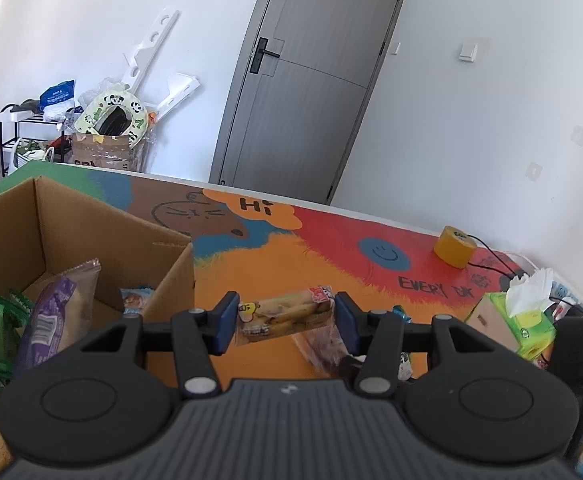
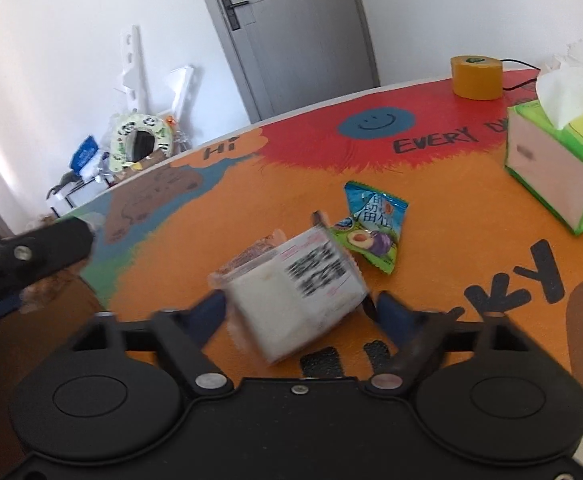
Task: Organize snacks
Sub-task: 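Grasp the yellow pastry pack with the left tool while the right tool grasps the white bread pack, then carry the pastry and white bread pack over the box while opening the left tool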
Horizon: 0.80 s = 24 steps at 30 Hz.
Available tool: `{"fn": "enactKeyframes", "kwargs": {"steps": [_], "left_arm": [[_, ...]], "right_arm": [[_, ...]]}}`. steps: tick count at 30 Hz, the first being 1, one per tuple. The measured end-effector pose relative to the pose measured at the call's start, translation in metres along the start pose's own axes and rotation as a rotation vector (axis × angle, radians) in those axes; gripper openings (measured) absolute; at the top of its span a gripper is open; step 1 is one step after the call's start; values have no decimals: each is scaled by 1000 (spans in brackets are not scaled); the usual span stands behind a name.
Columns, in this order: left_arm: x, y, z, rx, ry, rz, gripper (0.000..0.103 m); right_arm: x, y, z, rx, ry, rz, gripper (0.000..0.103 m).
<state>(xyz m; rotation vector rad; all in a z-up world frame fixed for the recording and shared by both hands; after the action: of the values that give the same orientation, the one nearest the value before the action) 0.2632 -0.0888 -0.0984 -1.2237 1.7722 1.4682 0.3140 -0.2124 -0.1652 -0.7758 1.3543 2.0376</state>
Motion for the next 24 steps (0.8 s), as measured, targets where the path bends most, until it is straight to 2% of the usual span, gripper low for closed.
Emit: {"fn": "enactKeyframes", "kwargs": {"steps": [4, 13, 24], "left_arm": [[4, 3, -4, 1, -9, 0, 51], [11, 15, -18, 14, -40, -6, 51], [-3, 47, -11, 5, -34, -73, 51]], "right_arm": [[3, 14, -15, 2, -40, -12, 48], [6, 47, -35, 6, -101, -64, 46], [-7, 83, -22, -29, -100, -159, 46]]}}
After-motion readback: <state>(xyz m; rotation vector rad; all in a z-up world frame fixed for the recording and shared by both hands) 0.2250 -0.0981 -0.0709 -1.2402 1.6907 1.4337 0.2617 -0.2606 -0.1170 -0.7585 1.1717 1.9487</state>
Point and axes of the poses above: each gripper's, at about its wrist camera, not at the fingertips, and y roughly against the way its jaws point, z to its left, x to its underside, the point moved 6 cm from there along -y, roughly the way its jaws point, and after that the axes turned 1 degree about -z, right-handed, at the moved point
